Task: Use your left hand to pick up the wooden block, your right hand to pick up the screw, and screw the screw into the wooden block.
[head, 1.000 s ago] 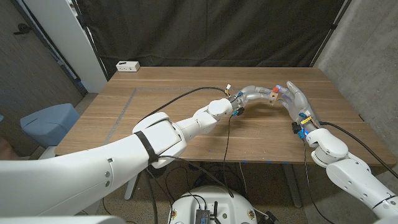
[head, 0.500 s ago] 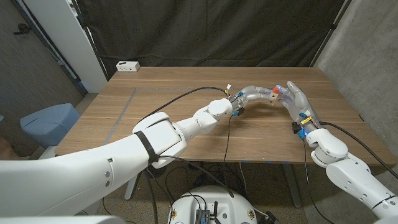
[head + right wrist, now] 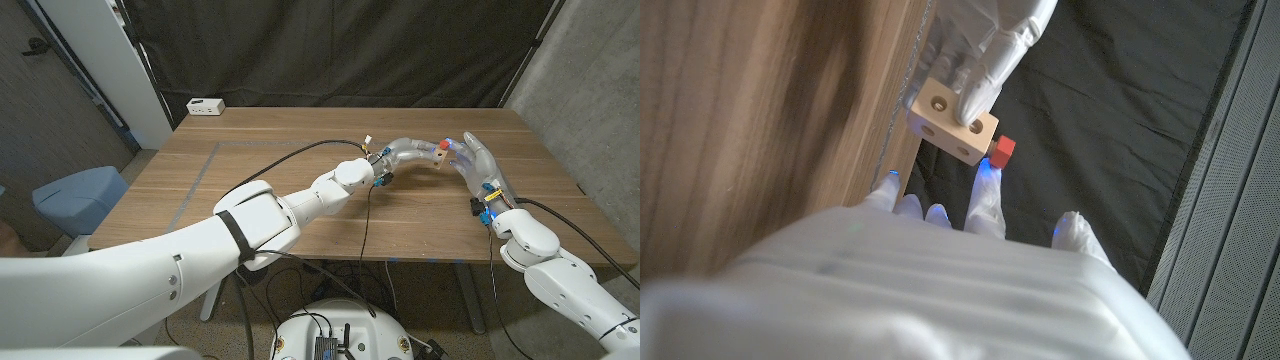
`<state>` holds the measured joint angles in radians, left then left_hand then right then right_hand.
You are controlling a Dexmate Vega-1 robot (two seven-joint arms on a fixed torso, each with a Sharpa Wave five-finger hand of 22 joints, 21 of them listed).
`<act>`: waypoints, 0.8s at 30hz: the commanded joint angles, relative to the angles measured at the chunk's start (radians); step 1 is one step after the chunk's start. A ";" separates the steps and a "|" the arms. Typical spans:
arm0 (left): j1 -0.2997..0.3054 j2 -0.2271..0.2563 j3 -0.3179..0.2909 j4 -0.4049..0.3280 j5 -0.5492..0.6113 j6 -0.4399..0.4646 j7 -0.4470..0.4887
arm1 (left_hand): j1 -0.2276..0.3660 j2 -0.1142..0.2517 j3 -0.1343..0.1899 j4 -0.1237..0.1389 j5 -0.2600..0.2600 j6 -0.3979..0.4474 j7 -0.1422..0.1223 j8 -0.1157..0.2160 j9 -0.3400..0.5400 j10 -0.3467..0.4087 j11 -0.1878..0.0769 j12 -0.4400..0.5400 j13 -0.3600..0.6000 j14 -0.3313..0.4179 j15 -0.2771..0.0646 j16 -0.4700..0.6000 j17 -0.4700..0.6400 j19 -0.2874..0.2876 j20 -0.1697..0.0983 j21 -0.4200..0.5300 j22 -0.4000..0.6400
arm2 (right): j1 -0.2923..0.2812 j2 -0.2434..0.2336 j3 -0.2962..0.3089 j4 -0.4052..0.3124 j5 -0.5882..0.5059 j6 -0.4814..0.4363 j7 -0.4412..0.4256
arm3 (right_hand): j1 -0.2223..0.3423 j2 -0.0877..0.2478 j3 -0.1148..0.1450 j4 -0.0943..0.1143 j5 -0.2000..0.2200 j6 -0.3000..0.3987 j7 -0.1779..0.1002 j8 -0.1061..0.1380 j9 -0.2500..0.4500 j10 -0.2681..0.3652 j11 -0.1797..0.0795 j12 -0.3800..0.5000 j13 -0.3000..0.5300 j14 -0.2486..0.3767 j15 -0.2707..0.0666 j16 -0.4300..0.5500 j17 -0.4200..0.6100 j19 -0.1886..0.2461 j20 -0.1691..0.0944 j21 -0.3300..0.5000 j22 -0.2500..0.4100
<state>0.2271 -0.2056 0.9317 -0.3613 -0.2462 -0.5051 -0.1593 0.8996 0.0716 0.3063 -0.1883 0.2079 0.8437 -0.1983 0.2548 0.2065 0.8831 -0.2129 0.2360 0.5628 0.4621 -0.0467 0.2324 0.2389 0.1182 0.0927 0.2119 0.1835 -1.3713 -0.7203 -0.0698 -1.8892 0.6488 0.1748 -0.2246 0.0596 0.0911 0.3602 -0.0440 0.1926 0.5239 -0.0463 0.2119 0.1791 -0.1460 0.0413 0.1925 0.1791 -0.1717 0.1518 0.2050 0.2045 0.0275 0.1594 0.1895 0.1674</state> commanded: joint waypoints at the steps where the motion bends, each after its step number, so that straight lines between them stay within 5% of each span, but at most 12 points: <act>1: 0.009 0.001 0.000 -0.001 0.004 -0.026 -0.001 | -0.017 0.034 0.041 0.038 0.010 0.070 0.028 0.015 0.004 0.008 -0.002 0.011 0.005 0.007 -0.093 0.001 0.003 0.005 -0.007 -0.001 0.003 | -0.024 0.007 0.013 -0.013 -0.002 0.007 -0.008 | -0.003 0.001 0.009 0.002 0.006 0.019 0.004 0.006 0.003 0.007 0.002 0.006 0.001 -0.051 -0.003 0.002 0.000 0.011 0.000 0.006 0.004; 24: 0.016 0.001 -0.006 -0.001 0.005 -0.038 -0.008 | -0.017 0.036 0.042 0.038 0.010 0.068 0.028 0.014 0.004 0.007 -0.002 0.011 0.005 0.005 -0.092 0.000 0.003 0.005 -0.005 -0.001 0.003 | -0.078 0.006 0.045 -0.057 -0.012 -0.004 -0.030 | 0.000 0.001 0.012 -0.001 0.006 0.055 0.015 0.009 0.004 0.029 -0.009 0.009 0.001 -0.041 -0.003 0.004 -0.002 0.020 -0.002 0.007 0.004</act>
<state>0.2422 -0.2056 0.9286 -0.3616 -0.2410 -0.5421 -0.1629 0.8996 0.0716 0.3063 -0.1883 0.2114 0.8437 -0.1983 0.2548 0.2071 0.8811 -0.2147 0.2361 0.5628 0.4621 -0.0467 0.2324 0.2389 0.1181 0.0927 0.2119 0.1835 -1.4265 -0.7138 -0.0389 -1.9248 0.6410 0.1839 -0.2445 0.0596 0.0911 0.3631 -0.0469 0.1926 0.5669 -0.0326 0.2121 0.1788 -0.1248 0.0338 0.1965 0.1768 -0.1718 0.1518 0.2050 0.1997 0.0396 0.1500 0.1895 0.1675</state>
